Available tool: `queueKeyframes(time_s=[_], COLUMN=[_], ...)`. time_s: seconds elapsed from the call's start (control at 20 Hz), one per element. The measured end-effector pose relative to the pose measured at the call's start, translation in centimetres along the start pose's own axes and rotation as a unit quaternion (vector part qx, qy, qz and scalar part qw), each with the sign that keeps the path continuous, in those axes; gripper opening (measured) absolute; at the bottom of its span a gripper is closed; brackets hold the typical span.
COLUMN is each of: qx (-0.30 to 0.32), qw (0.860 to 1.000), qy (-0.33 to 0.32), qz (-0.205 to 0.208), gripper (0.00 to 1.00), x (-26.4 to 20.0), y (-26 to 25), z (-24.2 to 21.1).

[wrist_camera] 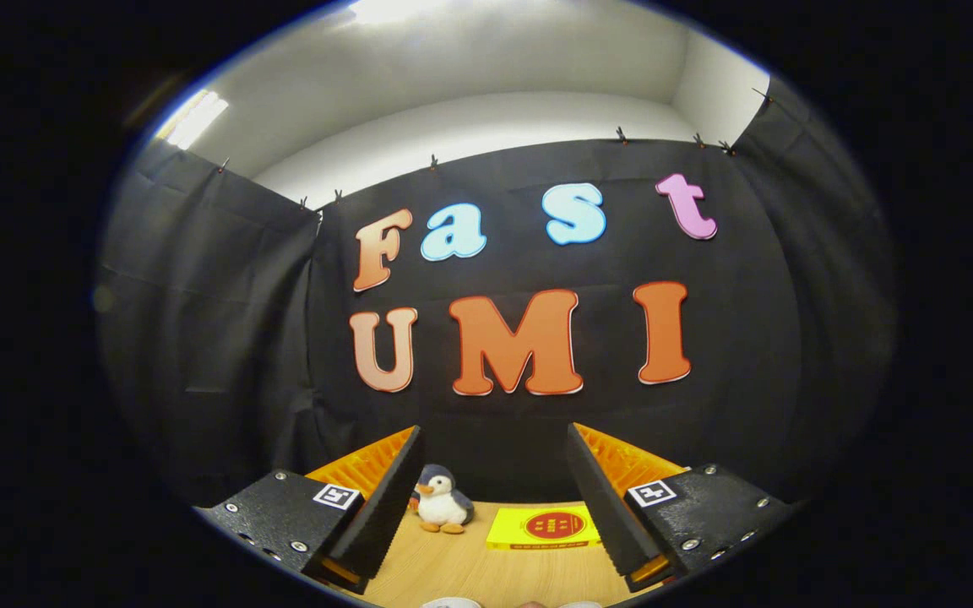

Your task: Open the storage box then place both shoes into the box .Put the left shoe in first, then the right shoe, with the right side of both shoes facing outward in a uniform manner.

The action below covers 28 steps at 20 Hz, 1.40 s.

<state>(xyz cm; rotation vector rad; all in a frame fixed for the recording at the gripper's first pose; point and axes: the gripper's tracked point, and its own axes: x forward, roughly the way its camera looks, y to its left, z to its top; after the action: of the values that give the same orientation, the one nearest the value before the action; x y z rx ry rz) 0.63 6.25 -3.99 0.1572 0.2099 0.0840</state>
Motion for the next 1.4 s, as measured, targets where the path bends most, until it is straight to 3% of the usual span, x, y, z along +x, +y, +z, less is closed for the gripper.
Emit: queueKeyframes(time_s=[0.2,0.35,0.5,0.8,1.0,1.4], qx=[0.033,0.051,0.099,0.175,0.229,0.316], qw=[0.990,0.972,0.941,0.865,0.818,0.747], qy=[0.130,0.200,0.276,0.411,0.469,0.523], qz=[0.046,0.114,0.171,0.229,0.243,0.262], gripper=[0.98,0.97,0.96,0.94,0.94,0.96], x=[-0.5,-1.4,-2.3,-5.7,-7.6,-8.3], y=[3.8,8.7,13.1,19.6,22.2,25.5], z=[-7.7,-12.0,-16.2,-23.5,-26.9,-30.8])
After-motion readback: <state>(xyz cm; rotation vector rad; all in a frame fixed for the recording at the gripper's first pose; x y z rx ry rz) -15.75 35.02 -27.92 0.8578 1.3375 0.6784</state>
